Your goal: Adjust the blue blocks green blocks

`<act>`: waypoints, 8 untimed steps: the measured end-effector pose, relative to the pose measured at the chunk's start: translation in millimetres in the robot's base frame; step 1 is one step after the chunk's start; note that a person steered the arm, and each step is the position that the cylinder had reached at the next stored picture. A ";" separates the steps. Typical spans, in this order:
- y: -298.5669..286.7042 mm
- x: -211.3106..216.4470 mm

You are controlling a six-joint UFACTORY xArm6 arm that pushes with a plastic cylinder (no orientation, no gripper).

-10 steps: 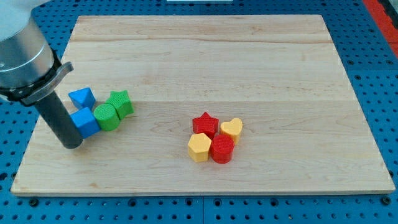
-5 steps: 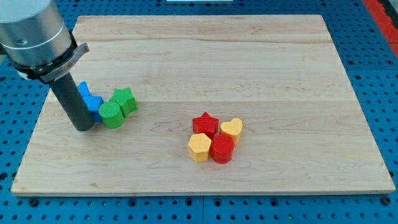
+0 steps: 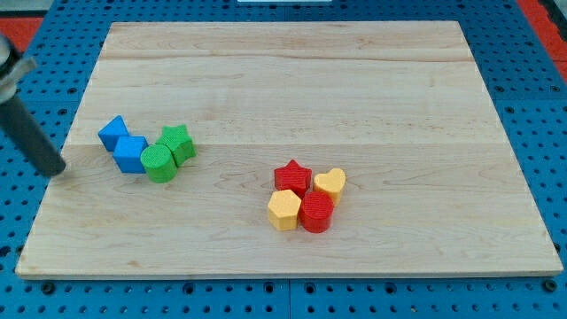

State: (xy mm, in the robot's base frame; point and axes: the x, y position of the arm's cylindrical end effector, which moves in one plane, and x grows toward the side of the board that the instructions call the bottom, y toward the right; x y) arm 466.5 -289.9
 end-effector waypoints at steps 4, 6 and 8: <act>65.3 -32.1; 89.1 -37.2; 112.8 -98.9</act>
State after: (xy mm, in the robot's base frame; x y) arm 367.6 -177.1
